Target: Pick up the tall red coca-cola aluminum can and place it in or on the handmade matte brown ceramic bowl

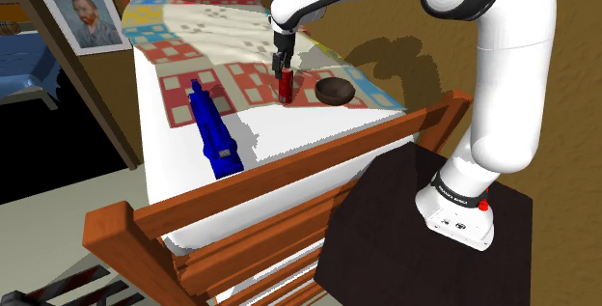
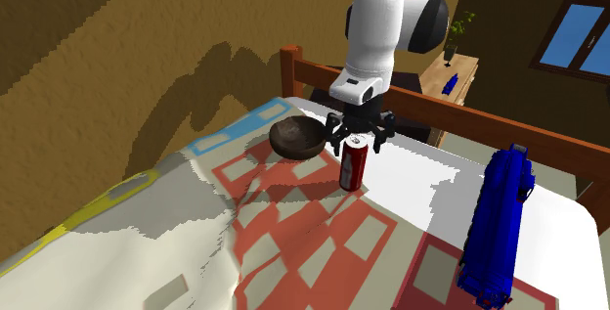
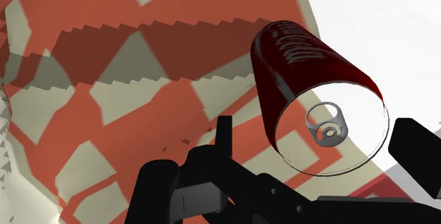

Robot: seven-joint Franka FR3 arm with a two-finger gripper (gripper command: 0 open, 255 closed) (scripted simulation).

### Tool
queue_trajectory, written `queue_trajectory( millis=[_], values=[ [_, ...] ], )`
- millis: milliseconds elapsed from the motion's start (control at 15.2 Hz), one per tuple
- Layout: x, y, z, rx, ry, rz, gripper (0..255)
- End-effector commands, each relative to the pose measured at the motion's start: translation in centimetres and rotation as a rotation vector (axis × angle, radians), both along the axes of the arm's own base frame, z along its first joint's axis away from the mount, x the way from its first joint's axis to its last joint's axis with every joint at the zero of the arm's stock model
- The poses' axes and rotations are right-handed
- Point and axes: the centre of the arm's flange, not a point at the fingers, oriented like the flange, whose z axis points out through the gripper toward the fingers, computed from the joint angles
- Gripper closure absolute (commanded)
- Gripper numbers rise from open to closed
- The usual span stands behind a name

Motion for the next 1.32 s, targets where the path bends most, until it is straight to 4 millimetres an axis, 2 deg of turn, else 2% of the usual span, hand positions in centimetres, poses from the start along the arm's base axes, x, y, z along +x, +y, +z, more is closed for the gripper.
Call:
queue_trajectory(
  millis=[0, 66, 132, 726, 1254],
  values=[
    [0.0, 0.0, 0.0, 0.0, 0.0, 0.0, 0],
    [0.0, 0.0, 0.0, 0.0, 0.0, 0.0, 0],
    [0.0, 0.0, 0.0, 0.0, 0.0, 0.0, 255],
    [0.0, 0.0, 0.0, 0.0, 0.0, 0.0, 255],
    [0.0, 0.0, 4.2, 0.0, 0.0, 0.0, 255]
  ],
)
